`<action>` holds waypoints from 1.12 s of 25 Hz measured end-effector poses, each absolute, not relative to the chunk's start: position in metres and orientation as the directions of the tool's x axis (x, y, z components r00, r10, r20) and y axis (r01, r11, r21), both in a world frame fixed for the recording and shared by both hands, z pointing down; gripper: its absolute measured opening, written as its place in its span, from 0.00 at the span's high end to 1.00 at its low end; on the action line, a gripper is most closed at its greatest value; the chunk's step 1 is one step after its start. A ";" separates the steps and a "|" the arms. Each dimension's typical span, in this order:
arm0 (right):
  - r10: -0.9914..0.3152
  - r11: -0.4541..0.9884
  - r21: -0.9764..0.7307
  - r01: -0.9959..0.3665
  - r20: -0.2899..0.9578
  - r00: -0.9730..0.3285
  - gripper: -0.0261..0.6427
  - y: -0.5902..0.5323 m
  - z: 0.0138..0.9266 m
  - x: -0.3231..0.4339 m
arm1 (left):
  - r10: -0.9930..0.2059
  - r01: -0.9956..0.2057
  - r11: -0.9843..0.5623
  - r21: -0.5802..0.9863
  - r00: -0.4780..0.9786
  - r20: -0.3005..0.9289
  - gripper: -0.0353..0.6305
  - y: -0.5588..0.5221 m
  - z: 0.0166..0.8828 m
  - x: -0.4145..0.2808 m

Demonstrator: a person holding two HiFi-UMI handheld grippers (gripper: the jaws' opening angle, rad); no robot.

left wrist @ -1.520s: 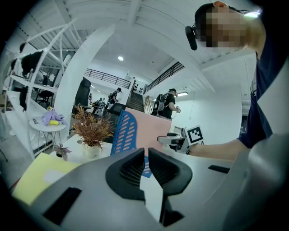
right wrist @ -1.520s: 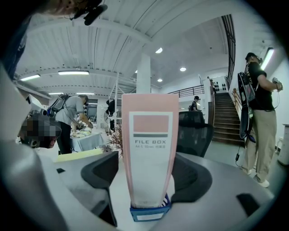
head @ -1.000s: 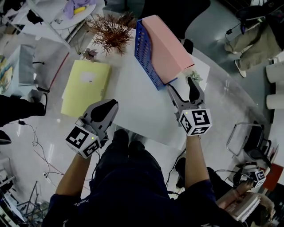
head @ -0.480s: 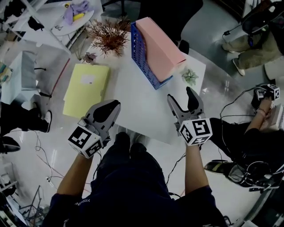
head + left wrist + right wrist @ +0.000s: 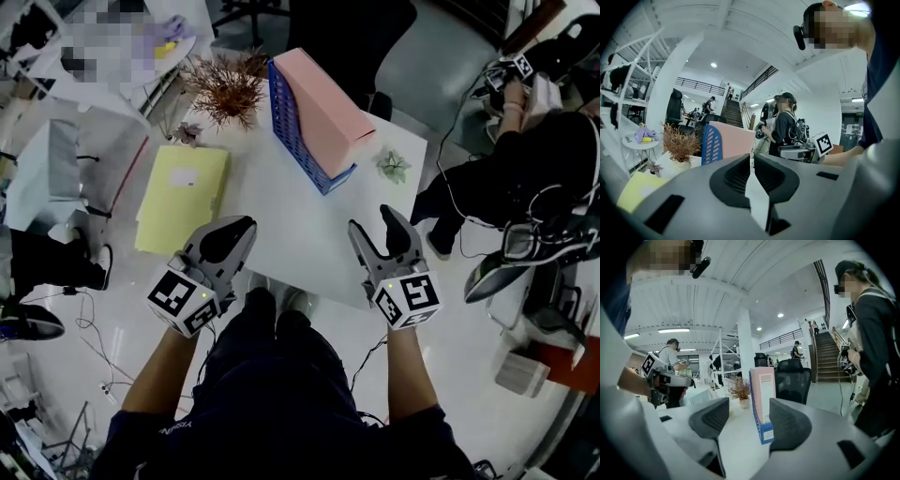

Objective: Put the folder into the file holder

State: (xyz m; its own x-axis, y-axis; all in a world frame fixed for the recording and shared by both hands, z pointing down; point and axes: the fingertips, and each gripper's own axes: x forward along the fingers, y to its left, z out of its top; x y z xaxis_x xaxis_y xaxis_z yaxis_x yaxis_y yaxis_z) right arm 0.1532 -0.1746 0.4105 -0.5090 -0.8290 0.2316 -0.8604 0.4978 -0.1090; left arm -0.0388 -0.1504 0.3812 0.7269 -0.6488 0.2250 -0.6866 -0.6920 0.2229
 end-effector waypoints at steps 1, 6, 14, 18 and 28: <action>-0.828 0.500 -0.111 -0.859 0.230 -0.512 0.57 -0.172 0.409 0.153 | -0.648 -0.686 -0.693 0.221 0.728 0.225 0.87 -0.150 0.380 -0.038; -0.828 0.503 -0.124 -0.855 0.216 -0.518 0.64 -0.163 0.404 0.152 | -0.643 -0.680 -0.700 0.217 0.733 0.222 0.87 -0.151 0.376 -0.034; -0.823 0.510 -0.132 -0.850 0.213 -0.527 0.69 -0.159 0.401 0.149 | -0.639 -0.676 -0.706 0.210 0.737 0.223 0.87 -0.154 0.373 -0.030; -0.818 0.512 -0.151 -0.845 0.213 -0.534 0.74 -0.159 0.401 0.145 | -0.640 -0.678 -0.705 0.209 0.735 0.224 0.87 -0.157 0.372 -0.030; -0.808 0.533 -0.165 -0.830 0.191 -0.557 0.84 -0.154 0.393 0.133 | -0.643 -0.679 -0.704 0.205 0.733 0.221 0.87 -0.160 0.369 -0.031</action>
State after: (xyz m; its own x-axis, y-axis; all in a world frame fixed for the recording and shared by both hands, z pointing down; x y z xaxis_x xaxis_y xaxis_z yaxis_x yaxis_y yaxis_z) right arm 0.1326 -0.1537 0.3932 -0.5573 -0.8082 0.1906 -0.8297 0.5333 -0.1646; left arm -0.0307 -0.1601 0.3691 0.7334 -0.6430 0.2206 -0.6794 -0.7045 0.2053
